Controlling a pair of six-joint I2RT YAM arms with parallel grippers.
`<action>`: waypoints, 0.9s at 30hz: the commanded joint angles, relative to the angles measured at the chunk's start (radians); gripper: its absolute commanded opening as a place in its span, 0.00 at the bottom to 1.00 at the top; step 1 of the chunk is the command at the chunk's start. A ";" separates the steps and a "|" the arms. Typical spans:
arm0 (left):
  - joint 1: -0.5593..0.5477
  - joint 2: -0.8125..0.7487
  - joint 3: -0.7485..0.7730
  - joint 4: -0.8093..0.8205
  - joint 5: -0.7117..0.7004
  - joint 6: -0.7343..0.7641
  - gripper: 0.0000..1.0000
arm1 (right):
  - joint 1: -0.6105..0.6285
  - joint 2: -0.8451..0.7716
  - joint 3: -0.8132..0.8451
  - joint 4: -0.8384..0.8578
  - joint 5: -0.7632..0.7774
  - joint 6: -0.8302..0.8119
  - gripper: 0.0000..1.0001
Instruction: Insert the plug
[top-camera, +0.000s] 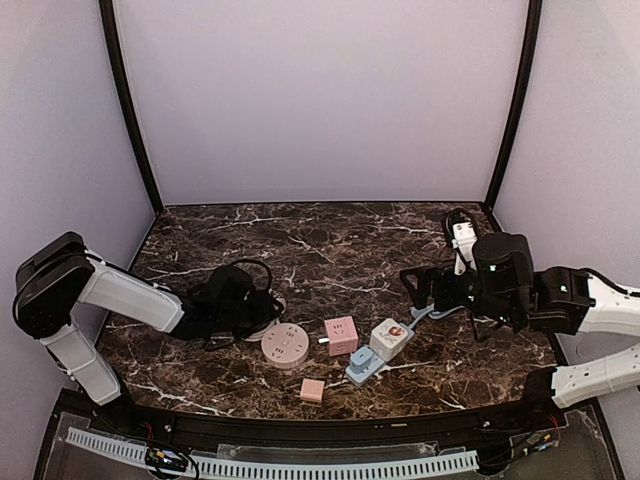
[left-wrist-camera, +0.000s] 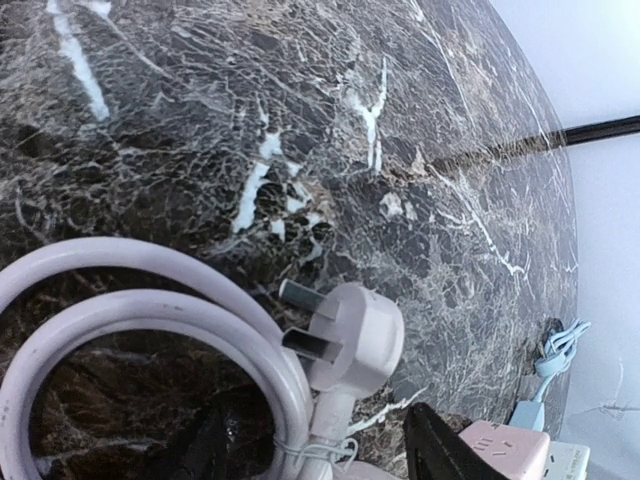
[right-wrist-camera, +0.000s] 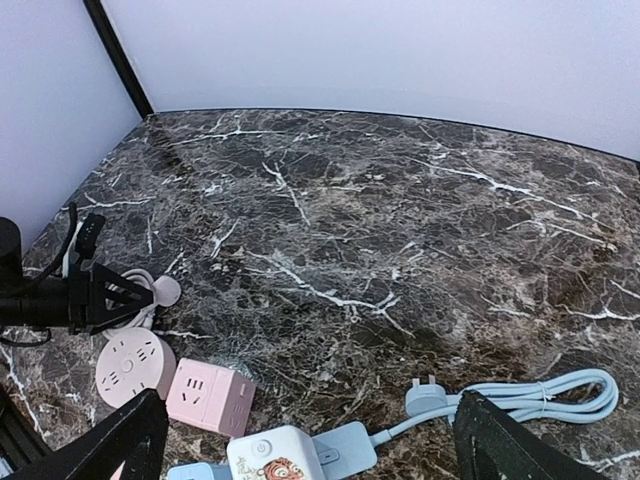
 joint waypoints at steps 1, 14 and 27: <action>0.000 -0.053 -0.037 -0.025 -0.021 0.020 0.74 | -0.001 0.025 -0.009 0.086 -0.140 -0.071 0.99; -0.011 -0.369 -0.049 -0.257 -0.148 0.459 0.99 | 0.004 0.096 0.020 0.138 -0.265 -0.115 0.99; -0.392 -0.362 -0.010 -0.404 -0.254 0.862 0.87 | 0.004 0.008 0.011 0.079 -0.257 -0.076 0.99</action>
